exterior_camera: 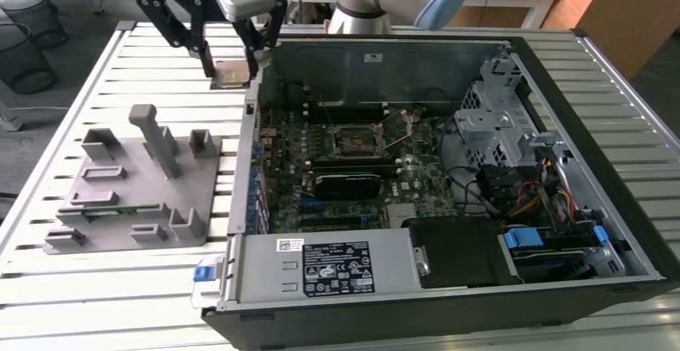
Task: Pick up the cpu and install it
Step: 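Pick up the cpu and move it towards the insertion slot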
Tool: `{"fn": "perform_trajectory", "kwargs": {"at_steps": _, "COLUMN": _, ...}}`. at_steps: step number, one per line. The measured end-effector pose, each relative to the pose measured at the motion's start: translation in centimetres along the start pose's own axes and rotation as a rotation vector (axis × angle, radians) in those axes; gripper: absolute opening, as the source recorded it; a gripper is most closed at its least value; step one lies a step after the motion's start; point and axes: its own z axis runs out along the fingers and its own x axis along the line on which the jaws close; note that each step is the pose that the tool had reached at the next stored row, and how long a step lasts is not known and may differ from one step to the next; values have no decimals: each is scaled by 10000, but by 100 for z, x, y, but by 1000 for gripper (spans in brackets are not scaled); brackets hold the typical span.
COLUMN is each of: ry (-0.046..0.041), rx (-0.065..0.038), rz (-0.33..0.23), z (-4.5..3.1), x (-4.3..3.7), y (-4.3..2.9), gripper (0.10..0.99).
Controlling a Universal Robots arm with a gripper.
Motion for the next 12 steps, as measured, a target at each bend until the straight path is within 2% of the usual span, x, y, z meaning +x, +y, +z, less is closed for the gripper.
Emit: {"fn": "perform_trajectory", "kwargs": {"at_steps": 12, "ry": 0, "rx": 0, "rz": -9, "z": -5, "x": -354, "y": 3, "gripper": 529}}
